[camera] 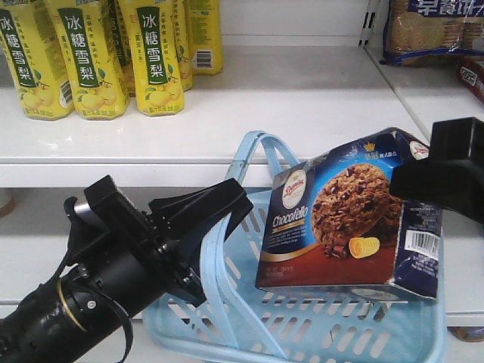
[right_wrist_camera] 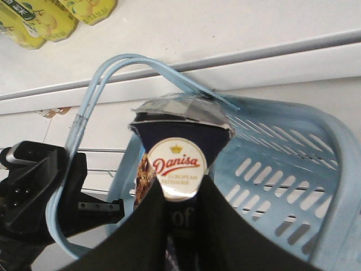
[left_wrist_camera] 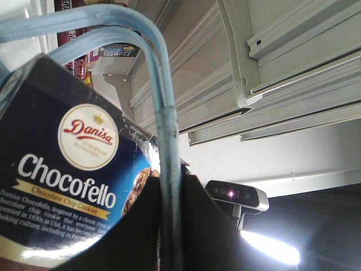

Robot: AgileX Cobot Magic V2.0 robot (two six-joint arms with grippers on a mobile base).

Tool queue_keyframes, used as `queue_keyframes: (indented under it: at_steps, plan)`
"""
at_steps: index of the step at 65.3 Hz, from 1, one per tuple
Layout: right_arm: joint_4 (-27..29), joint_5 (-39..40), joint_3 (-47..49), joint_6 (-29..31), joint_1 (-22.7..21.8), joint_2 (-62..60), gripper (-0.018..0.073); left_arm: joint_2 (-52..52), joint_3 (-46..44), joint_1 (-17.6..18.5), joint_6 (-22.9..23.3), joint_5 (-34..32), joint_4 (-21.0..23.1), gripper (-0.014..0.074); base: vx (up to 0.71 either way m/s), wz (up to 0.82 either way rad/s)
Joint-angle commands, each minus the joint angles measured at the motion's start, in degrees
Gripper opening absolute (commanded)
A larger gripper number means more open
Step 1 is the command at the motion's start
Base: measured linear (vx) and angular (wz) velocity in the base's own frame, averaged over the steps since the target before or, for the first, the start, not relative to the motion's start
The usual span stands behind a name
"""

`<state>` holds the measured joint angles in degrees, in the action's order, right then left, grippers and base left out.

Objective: Left arm holds basket, right arm returns cookies
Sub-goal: 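Lift the cookie box out of the basket with the right gripper, then carry the cookie box onto the upper shelf beside the yellow bottles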

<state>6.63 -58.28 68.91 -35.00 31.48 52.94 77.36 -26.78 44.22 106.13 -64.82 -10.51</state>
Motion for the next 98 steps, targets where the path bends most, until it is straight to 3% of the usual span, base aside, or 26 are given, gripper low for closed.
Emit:
queue_keyframes:
  at_steps: [1,49,64,81,98]
  plan:
    - [0.0,6.5,2.0,-0.3,0.0,0.0,-0.0011,-1.7,-2.0,-0.9,-2.4,-4.8,7.0,0.0000,0.00,0.00]
    - [0.5,2.1,2.0,-1.1,0.0,-9.2,-0.0011,-1.7,-2.0,-0.9,-2.4,-4.8,7.0,0.0000,0.00,0.00]
    - [-6.6,5.1,2.0,-2.6,0.0,-10.9,-0.0011,-1.7,-2.0,-0.9,-2.4,-4.8,7.0,0.0000,0.00,0.00]
    - [-13.4,14.9,2.0,-2.6,0.0,-8.3,-0.0011,-1.7,-2.0,-0.9,-2.4,-4.8,7.0,0.0000,0.00,0.00]
    - [-25.3,23.5,2.0,-2.6,0.0,-3.2,-0.0011,-1.7,-2.0,-0.9,-2.4,-4.8,7.0,0.0000,0.00,0.00]
